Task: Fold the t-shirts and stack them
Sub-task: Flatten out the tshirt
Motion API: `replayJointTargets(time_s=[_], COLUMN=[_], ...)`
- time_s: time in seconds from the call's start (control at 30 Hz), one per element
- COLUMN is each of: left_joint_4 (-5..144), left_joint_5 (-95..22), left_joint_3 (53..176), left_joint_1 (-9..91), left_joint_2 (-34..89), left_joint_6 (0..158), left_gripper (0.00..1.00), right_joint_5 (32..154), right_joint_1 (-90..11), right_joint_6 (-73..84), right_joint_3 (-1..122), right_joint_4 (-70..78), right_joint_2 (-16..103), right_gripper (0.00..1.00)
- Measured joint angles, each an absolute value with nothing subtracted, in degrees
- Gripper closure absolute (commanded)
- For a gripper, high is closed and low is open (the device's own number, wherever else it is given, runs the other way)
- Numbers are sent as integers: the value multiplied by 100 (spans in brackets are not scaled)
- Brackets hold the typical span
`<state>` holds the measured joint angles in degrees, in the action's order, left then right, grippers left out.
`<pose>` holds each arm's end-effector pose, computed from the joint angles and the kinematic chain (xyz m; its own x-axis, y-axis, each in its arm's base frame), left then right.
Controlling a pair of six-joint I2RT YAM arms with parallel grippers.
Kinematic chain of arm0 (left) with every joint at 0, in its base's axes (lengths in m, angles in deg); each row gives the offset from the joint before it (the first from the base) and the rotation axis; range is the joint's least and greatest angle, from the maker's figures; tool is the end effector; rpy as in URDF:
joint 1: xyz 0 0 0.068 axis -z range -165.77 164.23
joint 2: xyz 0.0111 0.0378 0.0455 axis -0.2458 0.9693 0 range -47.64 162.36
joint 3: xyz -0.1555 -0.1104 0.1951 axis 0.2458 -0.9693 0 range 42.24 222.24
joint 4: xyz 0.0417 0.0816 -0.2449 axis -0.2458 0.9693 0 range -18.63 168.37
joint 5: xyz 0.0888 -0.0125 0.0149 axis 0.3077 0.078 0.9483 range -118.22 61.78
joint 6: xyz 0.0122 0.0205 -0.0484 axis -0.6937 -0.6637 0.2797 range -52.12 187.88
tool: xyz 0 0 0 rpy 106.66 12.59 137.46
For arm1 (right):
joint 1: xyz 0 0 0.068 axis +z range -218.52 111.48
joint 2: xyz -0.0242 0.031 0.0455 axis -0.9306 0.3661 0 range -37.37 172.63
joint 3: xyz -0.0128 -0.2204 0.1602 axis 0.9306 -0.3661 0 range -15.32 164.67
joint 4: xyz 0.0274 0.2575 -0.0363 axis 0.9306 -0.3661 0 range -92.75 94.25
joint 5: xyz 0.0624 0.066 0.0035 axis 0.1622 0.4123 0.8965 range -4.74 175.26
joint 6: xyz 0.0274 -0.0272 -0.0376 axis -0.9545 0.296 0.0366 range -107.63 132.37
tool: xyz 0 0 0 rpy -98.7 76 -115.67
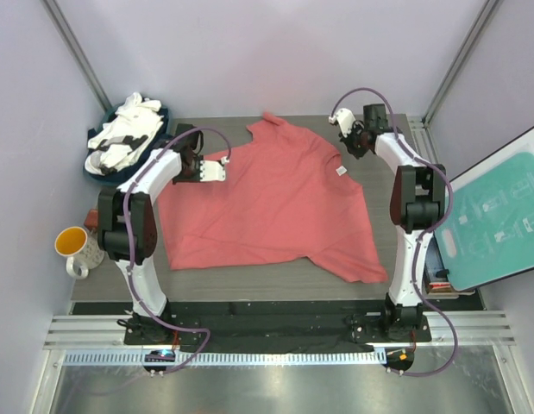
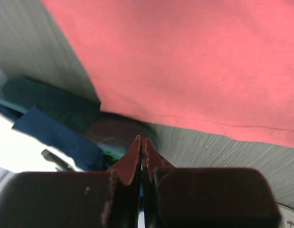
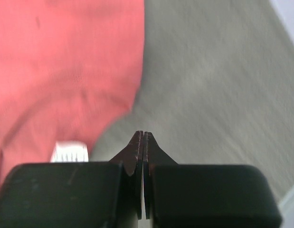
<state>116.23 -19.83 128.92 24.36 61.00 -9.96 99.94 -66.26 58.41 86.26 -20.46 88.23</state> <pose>0.3918 -0.0647 0.2272 -0.0757 0.9960 0.0481 0.9094 0.0491 0.4130 0.4926 0.0285 0.2018 -0.3737 -0.7116 -0.5950 -0.6831 0.6451 -0.3425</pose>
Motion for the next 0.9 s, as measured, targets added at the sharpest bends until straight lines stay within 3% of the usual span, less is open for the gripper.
replayJointTargets(time_s=[0.37, 0.9], left_joint_4=[11584, 10850], left_joint_5=[-1485, -661], left_joint_3=[12944, 13182], left_joint_1=[2676, 2845], left_joint_2=[6354, 7328], left_joint_6=[-723, -714], left_gripper=[100, 100], right_joint_5=[10374, 9308], right_joint_1=[-5826, -5732], right_joint_6=[4840, 4795], right_joint_3=[9898, 9954], right_joint_4=[-1237, -584], right_joint_2=[9920, 10412], right_gripper=[99, 99])
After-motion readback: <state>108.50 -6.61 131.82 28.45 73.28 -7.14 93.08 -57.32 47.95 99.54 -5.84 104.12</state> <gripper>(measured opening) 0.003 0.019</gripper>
